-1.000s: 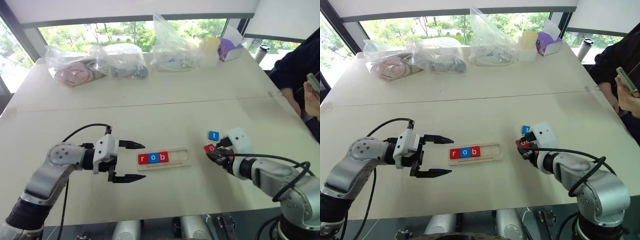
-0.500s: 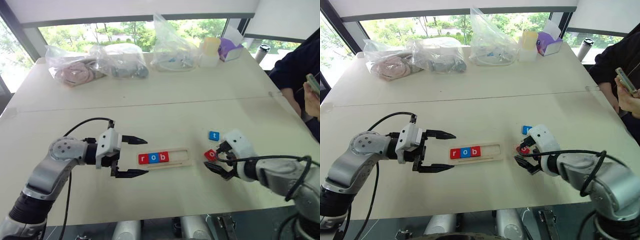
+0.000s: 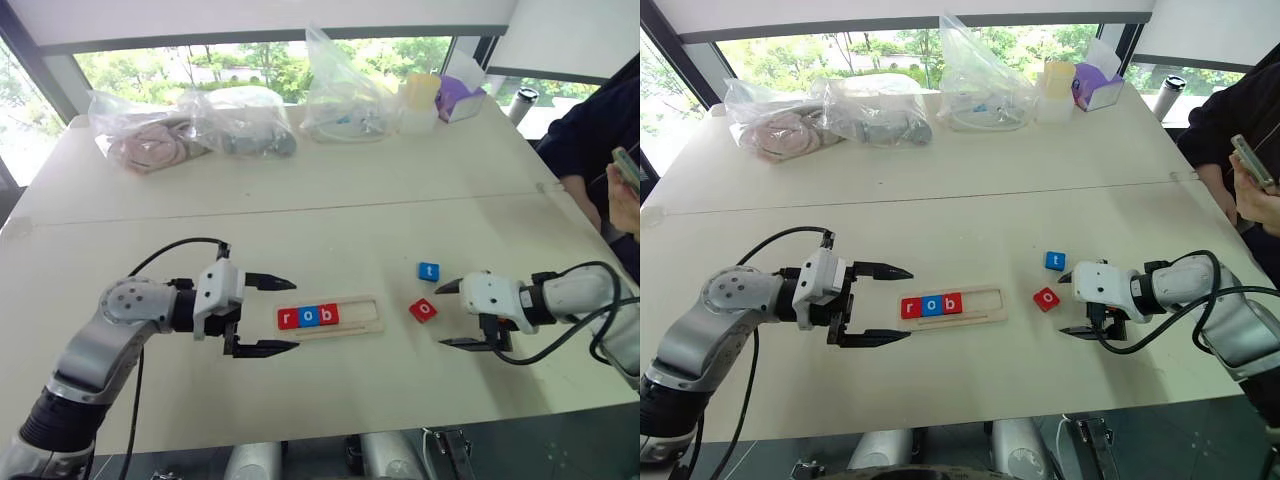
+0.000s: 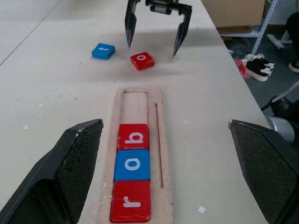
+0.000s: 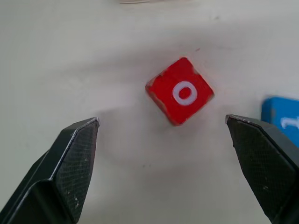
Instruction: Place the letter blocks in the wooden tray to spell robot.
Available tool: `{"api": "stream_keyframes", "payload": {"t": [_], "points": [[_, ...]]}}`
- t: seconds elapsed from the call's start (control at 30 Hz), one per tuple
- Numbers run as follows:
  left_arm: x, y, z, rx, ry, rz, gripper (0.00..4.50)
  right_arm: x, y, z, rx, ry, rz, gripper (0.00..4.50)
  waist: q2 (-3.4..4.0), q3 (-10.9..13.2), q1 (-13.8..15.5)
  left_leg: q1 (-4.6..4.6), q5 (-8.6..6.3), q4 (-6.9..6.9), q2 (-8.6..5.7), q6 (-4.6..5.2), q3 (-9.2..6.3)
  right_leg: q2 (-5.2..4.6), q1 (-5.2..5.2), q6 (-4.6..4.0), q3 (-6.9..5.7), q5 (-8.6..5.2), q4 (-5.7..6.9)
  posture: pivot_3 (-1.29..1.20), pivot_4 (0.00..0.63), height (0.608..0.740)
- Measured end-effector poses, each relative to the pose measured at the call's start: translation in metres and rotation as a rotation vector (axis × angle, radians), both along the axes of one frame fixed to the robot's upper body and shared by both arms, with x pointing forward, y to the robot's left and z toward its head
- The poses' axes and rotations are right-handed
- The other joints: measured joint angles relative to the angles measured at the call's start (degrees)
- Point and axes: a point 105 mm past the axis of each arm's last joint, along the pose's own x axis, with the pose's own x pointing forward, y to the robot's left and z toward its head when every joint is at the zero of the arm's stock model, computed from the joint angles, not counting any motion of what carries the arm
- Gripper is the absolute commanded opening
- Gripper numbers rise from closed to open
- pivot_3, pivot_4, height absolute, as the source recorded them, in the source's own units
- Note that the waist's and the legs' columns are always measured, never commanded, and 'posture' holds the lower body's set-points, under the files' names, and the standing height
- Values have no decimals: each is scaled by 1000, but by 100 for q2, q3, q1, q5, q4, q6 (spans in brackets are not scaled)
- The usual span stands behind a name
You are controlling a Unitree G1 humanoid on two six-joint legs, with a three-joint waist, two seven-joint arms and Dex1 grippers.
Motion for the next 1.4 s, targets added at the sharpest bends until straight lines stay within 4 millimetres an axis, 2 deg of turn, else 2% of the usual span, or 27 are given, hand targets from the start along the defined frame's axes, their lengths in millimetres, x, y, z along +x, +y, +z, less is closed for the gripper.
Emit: {"api": "stream_keyframes", "payload": {"t": [0.2,0.57,0.67,0.77,0.8,0.83,1.0,1.1,1.27,1.4], "points": [[-3,3,-5,6,13,10,4500,16,2,0,-10,-34,104,4444,2,0,25,0,0,7,-1,-1,1,-3,2,-20,1,13,1,0,150,740],[-6,7,-8,7,15,31,4500,22,0,-2,-16,-5,186,4444,1,-2,41,5,0,14,-1,-1,0,-5,13,-21,1,16,1,0,150,740],[-7,8,-8,8,15,32,4500,21,1,-3,-23,2,202,3648,0,-2,43,5,0,15,-1,0,-1,-5,13,-20,1,17,2,0,150,740],[-6,8,-8,11,13,35,4500,19,2,-5,-28,24,222,2143,0,-2,39,6,0,20,-1,0,0,-5,15,-23,2,18,3,0,150,740],[-6,8,-8,11,12,36,4500,18,4,-6,-24,28,225,1480,0,-2,26,6,0,23,0,0,0,-5,15,-25,1,19,5,0,150,740],[-6,8,-8,10,12,37,4500,18,4,-7,-21,29,227,1125,0,-2,19,6,0,24,0,0,0,-4,15,-26,2,20,6,0,150,740],[-5,8,-8,8,8,46,4500,19,13,-7,19,61,202,1090,-1,-3,15,12,0,25,2,0,0,-2,15,-24,2,21,21,0,150,740],[-5,8,-8,8,7,46,4500,14,27,-6,83,131,163,1090,3,-1,36,8,0,26,2,0,-3,-3,9,-19,2,23,28,0,150,740],[-5,8,-7,6,-6,44,4500,7,57,15,173,190,122,1090,5,0,43,5,0,28,1,-1,-4,-4,5,-19,0,22,29,0,150,740],[-4,9,-8,12,-9,48,4500,2,72,22,196,197,102,1090,4,0,50,2,0,32,0,-1,-4,-4,5,-20,0,20,28,0,150,740]]}}
